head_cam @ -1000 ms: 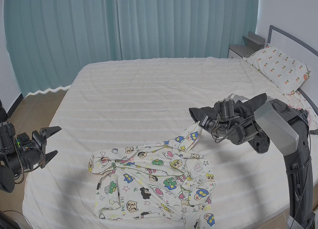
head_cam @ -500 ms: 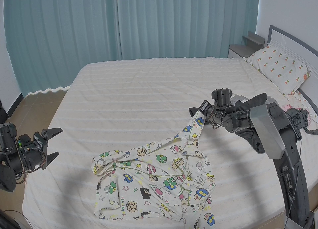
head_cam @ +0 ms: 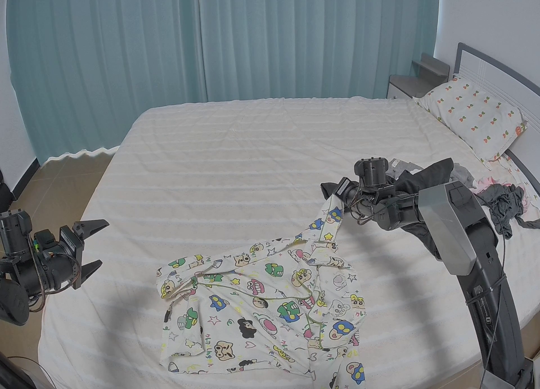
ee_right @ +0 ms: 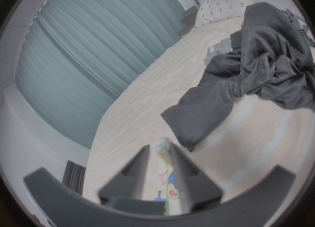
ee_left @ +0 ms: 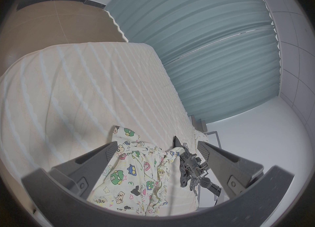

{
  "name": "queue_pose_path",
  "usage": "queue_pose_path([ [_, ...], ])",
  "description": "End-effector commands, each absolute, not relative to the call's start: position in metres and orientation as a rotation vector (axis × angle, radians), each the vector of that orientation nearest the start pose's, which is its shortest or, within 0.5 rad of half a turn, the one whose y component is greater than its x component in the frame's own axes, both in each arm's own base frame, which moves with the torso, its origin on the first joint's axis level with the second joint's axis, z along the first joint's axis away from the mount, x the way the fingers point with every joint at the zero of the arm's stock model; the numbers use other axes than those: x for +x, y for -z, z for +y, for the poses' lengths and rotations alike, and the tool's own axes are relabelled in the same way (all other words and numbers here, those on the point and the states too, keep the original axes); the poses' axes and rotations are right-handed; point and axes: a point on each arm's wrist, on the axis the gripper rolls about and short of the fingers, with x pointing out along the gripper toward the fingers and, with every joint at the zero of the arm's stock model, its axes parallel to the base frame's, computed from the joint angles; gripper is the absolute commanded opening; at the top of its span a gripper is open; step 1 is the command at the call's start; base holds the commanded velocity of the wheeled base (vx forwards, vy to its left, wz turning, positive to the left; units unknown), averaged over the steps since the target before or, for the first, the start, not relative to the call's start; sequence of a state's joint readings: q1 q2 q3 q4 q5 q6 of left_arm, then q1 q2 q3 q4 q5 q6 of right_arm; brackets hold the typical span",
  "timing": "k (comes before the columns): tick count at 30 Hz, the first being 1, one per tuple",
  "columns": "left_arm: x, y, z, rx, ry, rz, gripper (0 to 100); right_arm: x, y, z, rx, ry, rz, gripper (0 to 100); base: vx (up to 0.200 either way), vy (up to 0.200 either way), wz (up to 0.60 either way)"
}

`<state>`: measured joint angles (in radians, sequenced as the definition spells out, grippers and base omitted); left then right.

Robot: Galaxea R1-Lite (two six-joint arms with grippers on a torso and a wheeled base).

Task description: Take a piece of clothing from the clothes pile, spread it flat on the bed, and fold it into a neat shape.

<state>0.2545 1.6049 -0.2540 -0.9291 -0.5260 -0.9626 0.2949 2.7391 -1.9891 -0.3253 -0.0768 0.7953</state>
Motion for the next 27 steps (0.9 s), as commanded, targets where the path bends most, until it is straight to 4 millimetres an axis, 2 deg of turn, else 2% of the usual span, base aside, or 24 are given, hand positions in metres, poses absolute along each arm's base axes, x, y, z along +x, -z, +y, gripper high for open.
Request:
queue_pose_path([
  [1, 0.209, -0.104, 0.042, -1.106, 0.06, 0.5, 100, 0.515, -0.021, 0.156, 0.695, -0.041, 0.516, 100, 0.0, 0.0, 0.0],
  [4, 0.208, -0.103, 0.04, -1.106, 0.062, 0.509, 100, 0.502, -0.019, 0.152, 0.689, -0.039, 0.572, 100, 0.0, 0.0, 0.0],
  [8, 0.208, -0.102, 0.037, -1.103, 0.075, 0.522, 100, 0.475, -0.018, 0.149, 0.683, -0.065, 0.683, 100, 0.0, 0.0, 0.0],
  [13, 0.206, -0.102, 0.033, -1.099, 0.088, 0.528, 100, 0.447, -0.017, 0.17, 0.669, -0.135, 0.765, 100, 0.0, 0.0, 0.0],
  [17, 0.206, -0.103, 0.032, -1.099, 0.092, 0.53, 100, 0.441, -0.01, 0.186, 0.659, -0.16, 0.788, 100, 0.0, 0.0, 0.0],
  [19, 0.204, -0.102, 0.032, -1.1, 0.09, 0.534, 100, 0.439, 0.002, 0.199, 0.656, -0.171, 0.806, 100, 0.0, 0.0, 0.0],
  [24, 0.205, -0.102, 0.032, -1.101, 0.091, 0.536, 100, 0.438, 0.008, 0.204, 0.659, -0.176, 0.814, 100, 0.0, 0.0, 0.0],
  [25, 0.205, -0.101, 0.032, -1.101, 0.09, 0.537, 100, 0.438, 0.019, 0.206, 0.648, -0.169, 0.827, 100, 0.0, 0.0, 0.0],
  [27, 0.205, -0.101, 0.032, -1.101, 0.09, 0.537, 100, 0.44, 0.025, 0.207, 0.645, -0.163, 0.831, 100, 0.0, 0.0, 0.0],
])
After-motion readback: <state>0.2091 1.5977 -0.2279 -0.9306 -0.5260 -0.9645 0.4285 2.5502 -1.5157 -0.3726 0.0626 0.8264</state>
